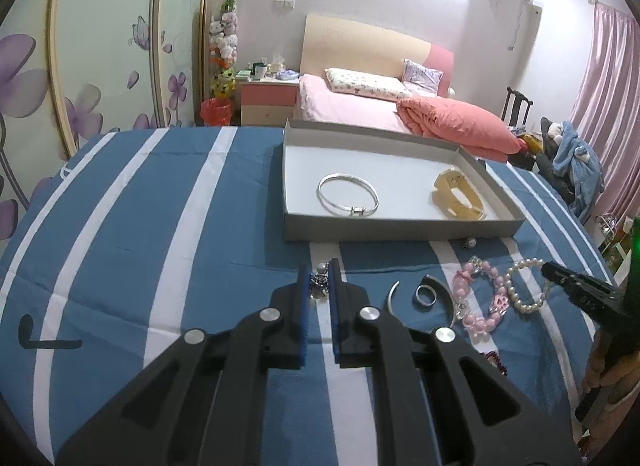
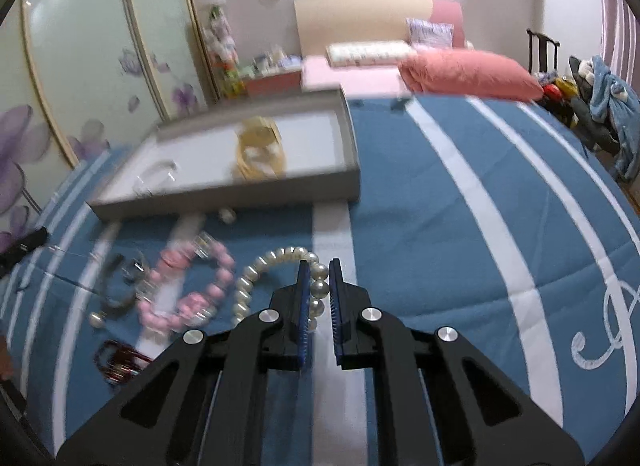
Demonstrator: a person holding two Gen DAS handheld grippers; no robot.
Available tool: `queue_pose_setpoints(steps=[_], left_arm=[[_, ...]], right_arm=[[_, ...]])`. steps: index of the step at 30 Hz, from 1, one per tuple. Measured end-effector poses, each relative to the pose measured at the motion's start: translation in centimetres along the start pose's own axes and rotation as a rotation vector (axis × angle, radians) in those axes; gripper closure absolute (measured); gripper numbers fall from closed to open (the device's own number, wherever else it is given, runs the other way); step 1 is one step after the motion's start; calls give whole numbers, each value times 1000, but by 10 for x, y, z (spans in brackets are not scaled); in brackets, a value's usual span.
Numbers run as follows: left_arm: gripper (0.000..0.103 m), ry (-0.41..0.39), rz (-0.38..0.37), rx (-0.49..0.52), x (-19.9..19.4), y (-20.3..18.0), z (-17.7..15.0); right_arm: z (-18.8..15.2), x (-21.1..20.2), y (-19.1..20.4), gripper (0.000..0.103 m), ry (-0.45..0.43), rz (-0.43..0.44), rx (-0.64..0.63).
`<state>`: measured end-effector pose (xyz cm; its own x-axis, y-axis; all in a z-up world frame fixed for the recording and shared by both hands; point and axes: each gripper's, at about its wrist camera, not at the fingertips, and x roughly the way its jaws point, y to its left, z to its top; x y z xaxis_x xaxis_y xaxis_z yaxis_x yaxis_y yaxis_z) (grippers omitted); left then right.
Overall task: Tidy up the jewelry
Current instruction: 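Lift the pearl bracelet into the tray with the right tool while the left tool carries the earrings there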
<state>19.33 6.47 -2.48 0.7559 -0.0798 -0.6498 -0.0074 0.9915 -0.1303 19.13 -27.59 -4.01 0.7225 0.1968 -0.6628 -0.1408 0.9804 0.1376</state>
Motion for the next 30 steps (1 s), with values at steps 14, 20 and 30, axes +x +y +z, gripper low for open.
queue_pose_setpoints(steps=[14,20,30], left_arm=[[93,-67,-35,-4,-25,-5,10],[93,-94,-53,-4,-34,-8,15],[93,-131,-73,10,-45,-16,21]], right_arm=[[17,-42,16,93,-156,103,-7],[20,-54,22,93,-201,116,-12],[24,-63,24,93,-258,115,-12]])
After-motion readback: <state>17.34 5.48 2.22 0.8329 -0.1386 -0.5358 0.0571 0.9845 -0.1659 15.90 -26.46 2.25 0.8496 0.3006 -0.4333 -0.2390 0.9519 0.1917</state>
